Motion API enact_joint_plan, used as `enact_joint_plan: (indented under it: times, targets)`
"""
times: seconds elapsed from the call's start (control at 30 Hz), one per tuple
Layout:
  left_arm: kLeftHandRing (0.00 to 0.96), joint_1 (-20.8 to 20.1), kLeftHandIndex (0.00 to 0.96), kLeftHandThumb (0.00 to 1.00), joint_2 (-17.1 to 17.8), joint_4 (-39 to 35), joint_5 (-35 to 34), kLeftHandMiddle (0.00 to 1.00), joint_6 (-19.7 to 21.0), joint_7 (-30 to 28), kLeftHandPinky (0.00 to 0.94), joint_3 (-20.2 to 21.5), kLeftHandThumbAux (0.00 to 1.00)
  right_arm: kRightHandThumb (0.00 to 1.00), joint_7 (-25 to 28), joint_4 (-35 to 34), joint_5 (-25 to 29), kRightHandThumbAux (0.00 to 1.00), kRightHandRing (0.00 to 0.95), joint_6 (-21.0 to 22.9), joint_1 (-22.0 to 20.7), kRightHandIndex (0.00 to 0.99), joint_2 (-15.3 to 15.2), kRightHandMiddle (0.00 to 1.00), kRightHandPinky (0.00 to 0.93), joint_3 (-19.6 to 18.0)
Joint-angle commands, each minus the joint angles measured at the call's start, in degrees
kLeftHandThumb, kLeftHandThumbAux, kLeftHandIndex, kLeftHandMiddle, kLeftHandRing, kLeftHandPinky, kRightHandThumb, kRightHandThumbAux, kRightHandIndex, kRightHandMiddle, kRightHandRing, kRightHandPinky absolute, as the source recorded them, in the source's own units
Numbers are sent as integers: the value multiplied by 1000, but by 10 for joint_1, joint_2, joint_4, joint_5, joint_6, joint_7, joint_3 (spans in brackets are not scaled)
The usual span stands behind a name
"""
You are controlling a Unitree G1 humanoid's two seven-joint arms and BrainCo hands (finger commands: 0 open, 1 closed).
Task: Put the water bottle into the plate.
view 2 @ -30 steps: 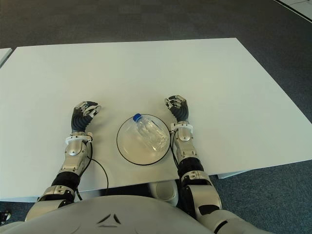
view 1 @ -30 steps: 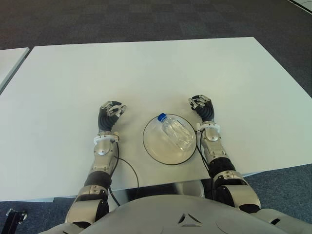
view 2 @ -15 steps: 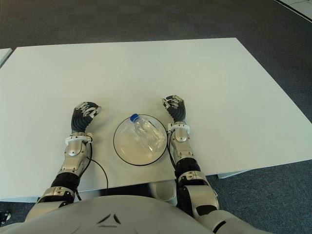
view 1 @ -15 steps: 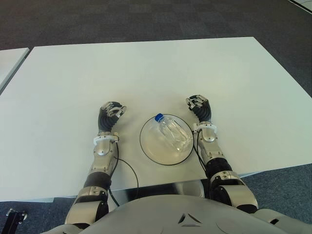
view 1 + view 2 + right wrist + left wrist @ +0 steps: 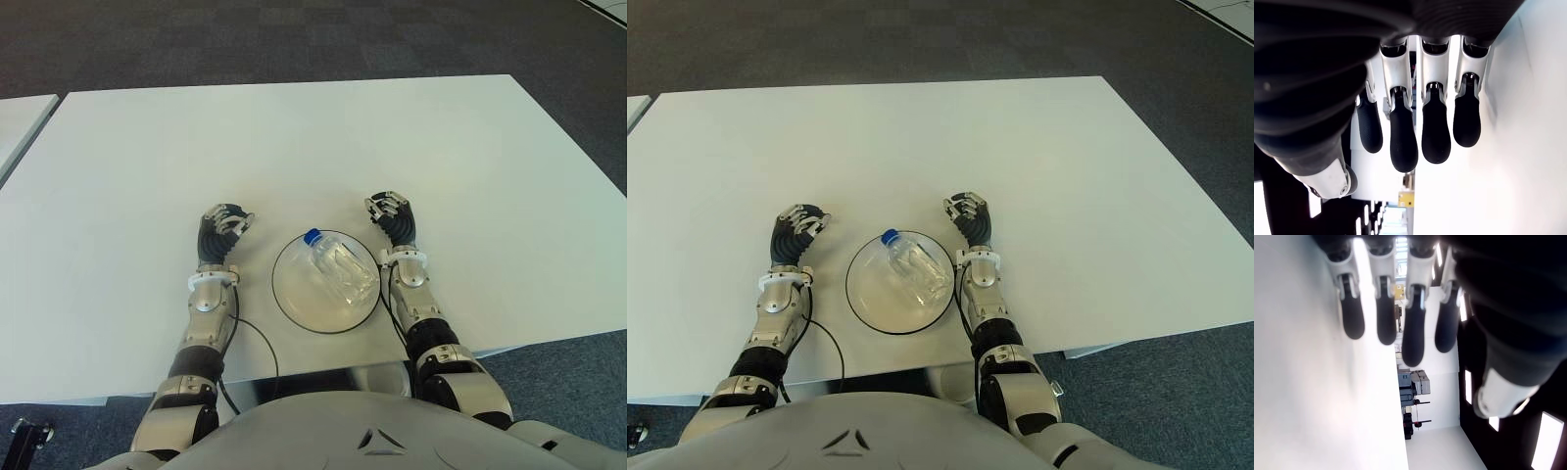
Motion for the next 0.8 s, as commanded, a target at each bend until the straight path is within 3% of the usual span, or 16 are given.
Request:
enact_joint_plan:
  times: [0.03,0.6,0.8]
  targets:
    - [628,14,436,708,-6,6,-5,645,23,-1,615,-1,711,706,10,8,5,728,650,15,17,434,4,650,650,3]
    - [634,17,435,707,-9,-1,-9,651,26,-3,616,-1,711,706,9,-25,14,728,636,42,27,433,11,644,633,0]
    - [637,17,435,708,-9,-3,-7,653,26,-1,622,-1,711,707,7,-13,10,728,641,21,16,434,-1,653,601,-4]
